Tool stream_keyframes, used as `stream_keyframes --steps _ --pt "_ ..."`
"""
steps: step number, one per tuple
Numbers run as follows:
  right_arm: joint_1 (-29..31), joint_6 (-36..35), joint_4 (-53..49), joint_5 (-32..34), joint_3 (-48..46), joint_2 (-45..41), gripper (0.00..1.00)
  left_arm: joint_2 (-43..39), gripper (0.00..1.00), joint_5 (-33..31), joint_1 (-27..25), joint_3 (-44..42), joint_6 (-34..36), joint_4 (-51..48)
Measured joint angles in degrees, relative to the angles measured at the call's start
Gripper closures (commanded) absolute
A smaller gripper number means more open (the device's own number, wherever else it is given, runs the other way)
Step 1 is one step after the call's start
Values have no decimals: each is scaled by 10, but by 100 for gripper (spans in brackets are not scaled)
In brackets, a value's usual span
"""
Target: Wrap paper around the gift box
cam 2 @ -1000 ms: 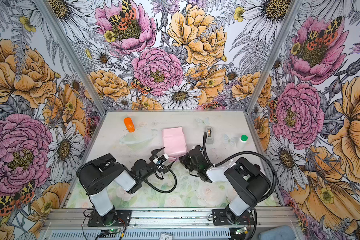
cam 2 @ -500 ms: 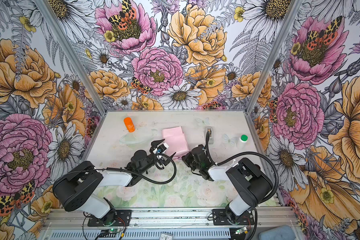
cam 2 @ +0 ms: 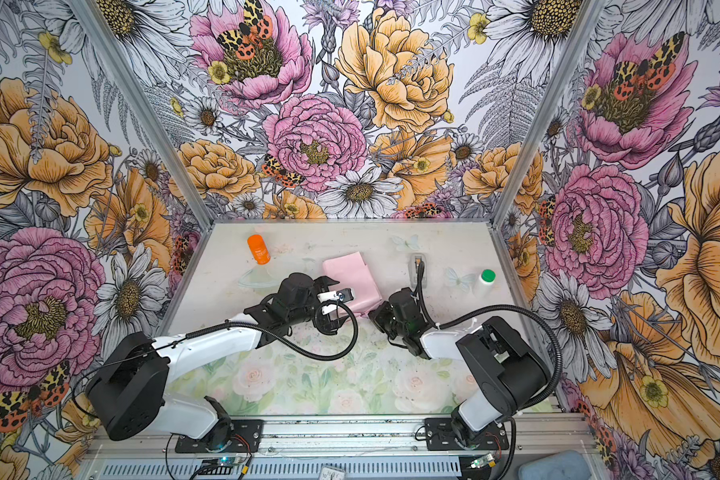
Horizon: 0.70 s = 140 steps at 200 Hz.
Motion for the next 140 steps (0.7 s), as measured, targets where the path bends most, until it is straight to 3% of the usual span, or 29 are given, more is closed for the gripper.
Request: stream_keyframes --steps 48,140 --pt "0 0 -3 -4 0 0 100 49 1 -62 -43 1 17 2" --pt "-3 -1 -6 -5 0 0 100 108 1 -130 -48 6 -44 16"
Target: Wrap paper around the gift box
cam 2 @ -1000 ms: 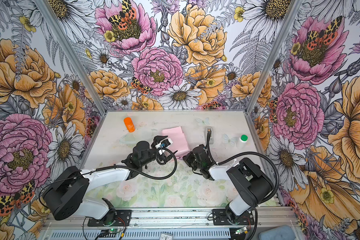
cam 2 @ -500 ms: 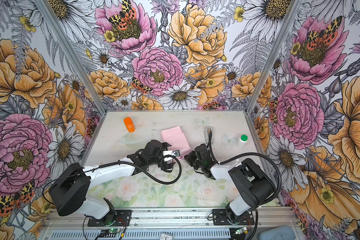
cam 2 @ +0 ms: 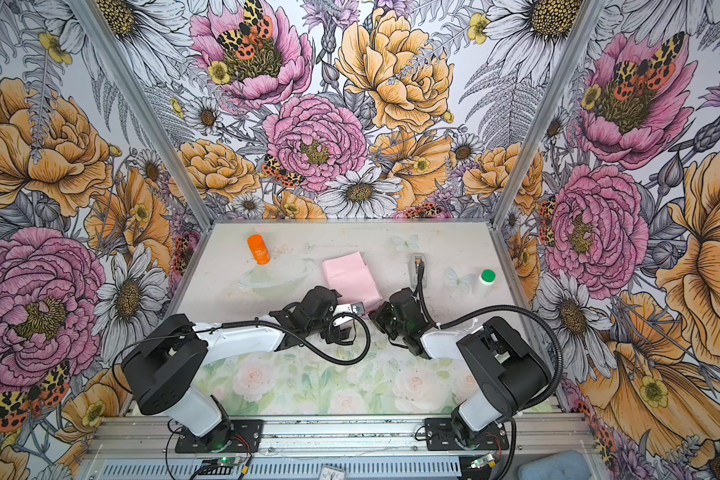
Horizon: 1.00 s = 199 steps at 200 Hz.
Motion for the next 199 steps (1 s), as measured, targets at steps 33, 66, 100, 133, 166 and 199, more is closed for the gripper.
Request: stream_keyframes --steps 33,66,100,133,166,199 --pt "0 0 0 -2 0 0 100 14 1 -21 -3 2 -22 23" --pt "-1 0 0 -3 0 0 100 27 1 -45 -9 7 -42 39" --pt "-1 0 0 -3 0 0 100 40 1 -76 -23 12 -64 48" --pt "-1 0 0 -3 0 0 100 49 1 -96 -30 16 -98 57" --pt "-1 0 0 -3 0 0 100 50 1 -98 -30 12 -110 73" --pt "-1 0 0 -3 0 0 100 47 1 -88 -30 -9 -110 108"
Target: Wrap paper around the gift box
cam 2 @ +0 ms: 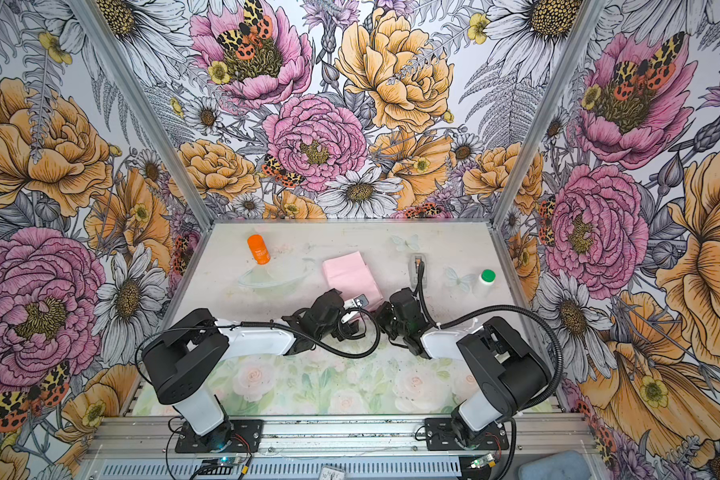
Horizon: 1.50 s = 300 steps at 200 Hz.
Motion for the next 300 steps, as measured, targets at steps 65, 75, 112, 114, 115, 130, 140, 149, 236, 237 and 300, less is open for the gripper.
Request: stream_keyframes --steps 65,75,112,114,115,130,140,149,236,237,300 --pt "0 0 0 0 0 0 100 -15 1 42 4 -18 7 14" --pt "0 0 0 0 0 0 100 -16 1 47 5 -19 9 14" --pt "0 0 0 0 0 0 100 -16 1 53 7 -19 10 15" --pt "0 0 0 0 0 0 100 -16 1 53 7 -19 10 15" --pt "0 0 0 0 0 0 100 -16 1 53 7 -19 10 15" --pt "0 0 0 0 0 0 100 -13 1 50 6 -17 10 15" --pt "0 0 0 0 0 0 100 -9 1 48 6 -14 9 16" --pt "-1 0 0 0 0 0 100 -7 1 42 6 -12 8 17" --pt "-4 0 0 -5 0 -2 100 12 3 -4 -7 -3 -18 31" --pt "-4 0 0 -5 0 -2 99 12 3 -4 -7 -3 -18 32" --pt "-9 -15 -7 13 -18 -75 75 18 5 -19 -6 -3 -39 47"
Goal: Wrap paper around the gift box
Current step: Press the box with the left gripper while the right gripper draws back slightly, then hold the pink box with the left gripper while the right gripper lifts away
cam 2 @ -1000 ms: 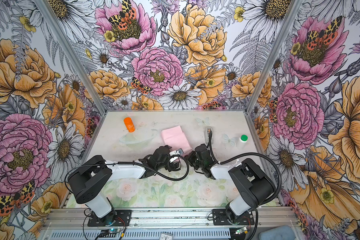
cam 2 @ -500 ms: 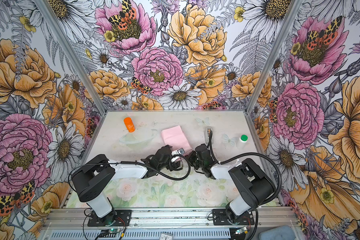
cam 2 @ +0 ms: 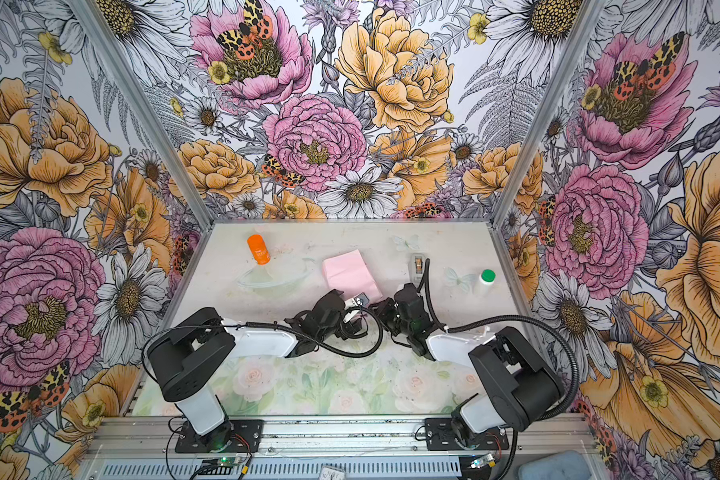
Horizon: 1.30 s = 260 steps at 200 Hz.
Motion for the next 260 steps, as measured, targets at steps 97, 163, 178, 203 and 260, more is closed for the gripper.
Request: stream_keyframes --steps 97,163,178,203,260 --pt "18 -8 -5 33 -42 21 94 3 10 6 15 -15 -30 43" --pt "30 -8 54 33 16 103 99 3 11 24 23 -19 -34 56" --pt "30 -8 66 32 25 113 99 3 11 31 26 -23 -39 65" --pt "30 -8 79 30 37 129 100 3 9 46 31 -27 -46 77" --pt "30 -8 95 30 38 141 100 -11 4 68 40 -38 -47 77"
